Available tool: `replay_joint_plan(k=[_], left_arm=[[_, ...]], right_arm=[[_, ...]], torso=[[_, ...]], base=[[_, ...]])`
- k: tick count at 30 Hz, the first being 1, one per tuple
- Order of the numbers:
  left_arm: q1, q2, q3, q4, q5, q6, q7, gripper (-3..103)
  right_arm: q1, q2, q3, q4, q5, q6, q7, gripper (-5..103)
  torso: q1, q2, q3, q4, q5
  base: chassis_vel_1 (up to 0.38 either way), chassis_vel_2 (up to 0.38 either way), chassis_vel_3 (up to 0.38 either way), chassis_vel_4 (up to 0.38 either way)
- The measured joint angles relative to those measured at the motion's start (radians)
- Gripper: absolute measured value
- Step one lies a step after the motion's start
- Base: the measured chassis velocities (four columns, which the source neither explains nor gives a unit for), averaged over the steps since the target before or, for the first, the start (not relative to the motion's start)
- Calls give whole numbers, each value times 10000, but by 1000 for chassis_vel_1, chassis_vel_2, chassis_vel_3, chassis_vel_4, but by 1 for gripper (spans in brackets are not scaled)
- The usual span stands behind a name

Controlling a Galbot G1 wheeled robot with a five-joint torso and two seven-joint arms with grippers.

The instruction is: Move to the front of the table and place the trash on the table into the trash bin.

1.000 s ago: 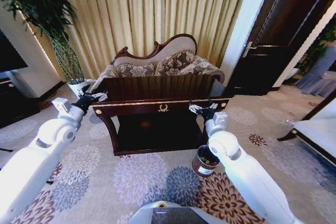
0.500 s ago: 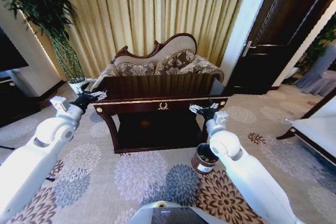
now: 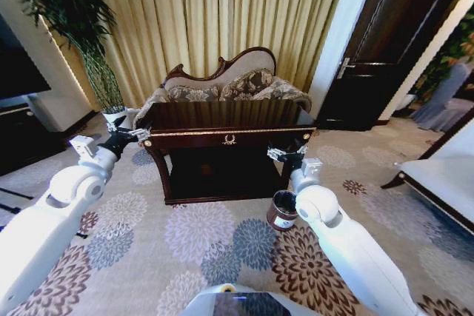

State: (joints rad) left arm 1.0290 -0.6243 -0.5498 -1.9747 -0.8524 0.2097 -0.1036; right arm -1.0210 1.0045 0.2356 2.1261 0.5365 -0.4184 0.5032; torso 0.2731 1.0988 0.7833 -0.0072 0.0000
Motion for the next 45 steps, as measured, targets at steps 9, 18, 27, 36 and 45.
replay_joint_plan(k=[9, 18, 27, 36, 45], left_arm=[[27, -2, 3, 0, 3, -40, 50, 100], [76, -9, -12, -55, 15, -69, 66, 100], [156, 0, -46, -146, 24, -107, 48, 100], [365, -15, -142, -302, 25, -141, -9, 100], [505, -43, -195, -401, 42, -141, -112, 100]], right_arm=[[10, 31, 14, -121, -25, 3, -5, 100], [23, 37, 29, -139, -44, -12, -5, 100], [19, -30, 57, -95, -49, -16, -5, 100], [11, -67, 38, -125, -153, 229, -52, 100], [-51, -12, 39, -269, -195, 401, -64, 100]], torso=[[2, -1, 0, 1, 0], [0, 0, -1, 6, -2], [2, -1, 1, -2, 0], [-6, 3, -3, 3, 2], [6, -4, 4, 5, 1]], base=[[170, -168, -168, 163], [181, -188, -178, 201], [110, -210, -115, 199], [116, -190, -102, 224], [23, -2, -25, 5]])
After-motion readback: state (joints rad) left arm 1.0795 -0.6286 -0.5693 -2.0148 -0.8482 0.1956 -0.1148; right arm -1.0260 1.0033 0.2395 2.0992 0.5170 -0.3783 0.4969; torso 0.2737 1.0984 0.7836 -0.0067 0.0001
